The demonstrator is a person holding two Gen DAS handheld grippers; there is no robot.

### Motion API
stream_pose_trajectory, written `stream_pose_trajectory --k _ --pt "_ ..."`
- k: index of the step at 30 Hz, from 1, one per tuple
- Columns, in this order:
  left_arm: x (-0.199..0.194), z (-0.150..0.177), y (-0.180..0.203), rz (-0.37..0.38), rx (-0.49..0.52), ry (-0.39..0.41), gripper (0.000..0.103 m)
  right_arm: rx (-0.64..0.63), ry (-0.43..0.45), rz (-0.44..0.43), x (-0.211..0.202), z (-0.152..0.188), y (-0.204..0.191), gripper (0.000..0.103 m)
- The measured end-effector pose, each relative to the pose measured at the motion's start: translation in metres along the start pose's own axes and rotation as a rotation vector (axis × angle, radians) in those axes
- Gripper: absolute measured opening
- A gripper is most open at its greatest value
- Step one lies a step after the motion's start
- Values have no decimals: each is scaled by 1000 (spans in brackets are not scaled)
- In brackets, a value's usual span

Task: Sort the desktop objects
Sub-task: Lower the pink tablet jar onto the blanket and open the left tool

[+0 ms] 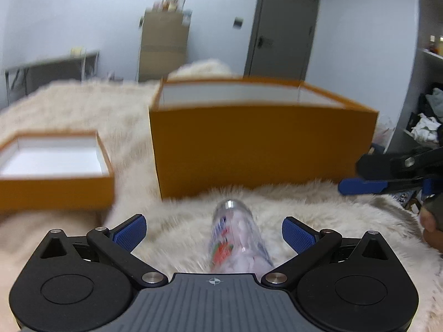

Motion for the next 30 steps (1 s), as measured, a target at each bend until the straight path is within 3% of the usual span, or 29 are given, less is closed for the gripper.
stream_pose_trajectory --k 2,7,12,15,18,21,30 --pt "-9 -2 -4 -14 36 68 103 3 -1 0 2 1 -2 91" --pt "-36 3 -11 -101 137 350 103 6 0 0 2 1 -1 91" --pt "-33 2 -10 -64 265 221 103 4 -3 -3 2 -1 2 91" --pt "-25 7 -18 23 240 133 103 3 -3 -4 2 -1 2 91" --pt "-28 9 -34 97 155 103 103 6 -4 -5 2 -1 2 91" --pt "-32 16 -43 125 126 102 103 5 -5 -4 2 0 2 91" --pt "-35 18 -58 117 104 51 103 9 -11 -4 3 2 0 91"
Point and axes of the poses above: each gripper's, at about its wrist camera, not at the fingertips, and x roughly the way its jaws point, y to its right, z to its underside, the point moved 3 cm from there along x, roughly the way its jaws point, and after that the axes turned 11 degrees about x, right-handed, at the moved point
